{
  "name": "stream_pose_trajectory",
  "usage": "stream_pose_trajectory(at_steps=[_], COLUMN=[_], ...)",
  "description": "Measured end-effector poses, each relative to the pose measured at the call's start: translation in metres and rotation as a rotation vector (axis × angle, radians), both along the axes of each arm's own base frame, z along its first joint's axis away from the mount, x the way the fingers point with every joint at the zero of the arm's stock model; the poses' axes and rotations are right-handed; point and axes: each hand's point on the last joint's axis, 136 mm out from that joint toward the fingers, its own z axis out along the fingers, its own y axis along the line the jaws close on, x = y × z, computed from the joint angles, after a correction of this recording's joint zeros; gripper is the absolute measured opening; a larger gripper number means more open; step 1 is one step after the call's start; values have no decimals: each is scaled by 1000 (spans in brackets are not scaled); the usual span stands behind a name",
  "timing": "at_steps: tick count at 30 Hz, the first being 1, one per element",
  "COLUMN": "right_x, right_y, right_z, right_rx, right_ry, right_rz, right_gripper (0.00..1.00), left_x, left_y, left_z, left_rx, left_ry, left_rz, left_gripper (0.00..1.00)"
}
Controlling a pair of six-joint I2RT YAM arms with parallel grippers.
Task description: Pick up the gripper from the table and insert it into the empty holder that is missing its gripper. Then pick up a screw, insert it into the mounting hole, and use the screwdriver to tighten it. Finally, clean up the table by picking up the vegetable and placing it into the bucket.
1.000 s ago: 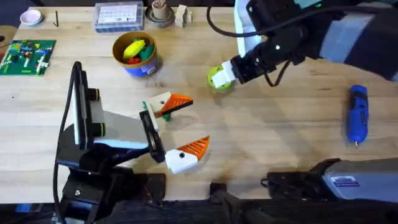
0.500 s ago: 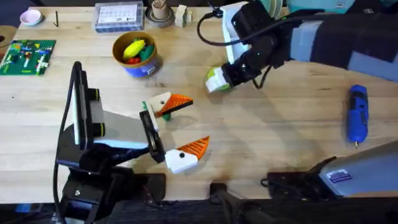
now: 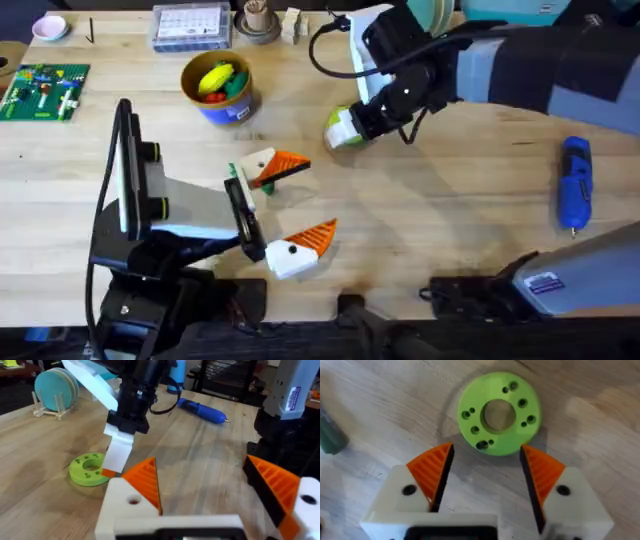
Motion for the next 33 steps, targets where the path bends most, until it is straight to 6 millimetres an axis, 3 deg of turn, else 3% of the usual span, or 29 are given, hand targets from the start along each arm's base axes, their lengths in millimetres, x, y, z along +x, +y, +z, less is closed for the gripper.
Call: stream_pose_trajectory(at_steps=[19,27,33], right_x=[2,2,8], right_y=[8,13,13], right_z=[2,2,4], right_rx=[-9,-92,-98], right_ry=[-35,-105,-132], right_rz=[14,30,12], right_gripper=[851,912,753], left_x=[0,0,0], left_y=[0,0,0], left_z=[0,0,0], left_rx=[0,0,0], left_ry=[0,0,0], left_rz=[0,0,0], left_gripper=[993,993,993])
